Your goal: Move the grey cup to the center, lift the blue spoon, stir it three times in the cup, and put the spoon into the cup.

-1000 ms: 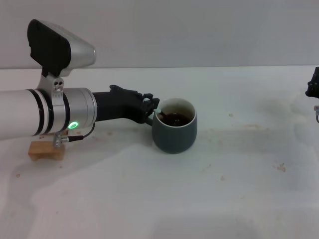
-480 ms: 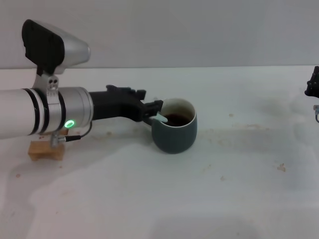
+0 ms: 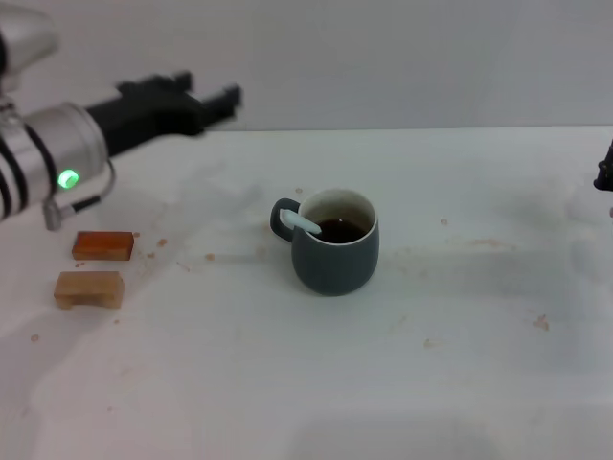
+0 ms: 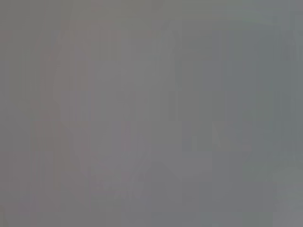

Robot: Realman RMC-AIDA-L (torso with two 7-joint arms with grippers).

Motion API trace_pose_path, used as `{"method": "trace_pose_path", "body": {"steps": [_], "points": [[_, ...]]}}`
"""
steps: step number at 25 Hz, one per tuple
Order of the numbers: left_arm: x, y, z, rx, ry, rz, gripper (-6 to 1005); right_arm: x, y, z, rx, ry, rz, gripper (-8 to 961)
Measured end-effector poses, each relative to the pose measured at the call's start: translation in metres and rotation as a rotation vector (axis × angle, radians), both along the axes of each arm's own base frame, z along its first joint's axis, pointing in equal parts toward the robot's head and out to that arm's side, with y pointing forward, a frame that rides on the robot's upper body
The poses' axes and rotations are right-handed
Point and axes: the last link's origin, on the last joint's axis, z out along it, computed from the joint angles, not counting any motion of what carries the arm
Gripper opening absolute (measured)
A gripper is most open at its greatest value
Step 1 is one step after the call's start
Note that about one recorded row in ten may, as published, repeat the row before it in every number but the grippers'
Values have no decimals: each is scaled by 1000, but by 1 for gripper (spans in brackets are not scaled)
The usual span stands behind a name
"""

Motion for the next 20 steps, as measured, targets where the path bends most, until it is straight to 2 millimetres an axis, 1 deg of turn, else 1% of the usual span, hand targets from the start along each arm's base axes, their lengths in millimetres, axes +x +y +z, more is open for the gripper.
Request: {"method": "trace_pose_path", "body": {"steps": [1,2,3,4,6,7,8,10,11,12,14,15,16,17,18,20], "points": [[-4,3,6,42,-9,12,675,1,-1,0,1,1,-3,33],[-17,8,18,122,-31,52,704,3,-3,0,7,7,-11,33],[-17,8,18,122,-31,52,704,3,-3,0,7,7,-11,32],[-25,10,21,152,-34,71,704,4,-4,0,11,10,-15,32],[-41,14,28,213,-49,115,704,6,-5,1,17,16,-24,32],[-54,16,31,246,-60,145,703,7,-6,1,21,19,-28,32],[-54,16,31,246,-60,145,703,7,-6,1,21,19,-28,32],[-71,17,34,274,-80,176,703,8,-7,1,25,23,-32,32],[-71,17,34,274,-80,176,703,8,-7,1,28,25,-34,32],[-78,16,36,288,-89,182,703,9,-7,2,34,29,-38,32],[-78,16,36,288,-89,182,703,9,-7,3,36,29,-39,32],[-90,13,40,314,-106,178,703,9,-7,3,37,29,-40,32],[-90,13,40,314,-106,178,702,9,-7,3,37,29,-40,32],[-118,-2,51,428,-170,136,702,9,-7,3,38,29,-41,32],[-118,-2,51,428,-170,136,702,9,-7,3,38,29,-41,32],[-133,-10,52,480,-133,142,702,10,-7,3,38,26,-43,32]]}}
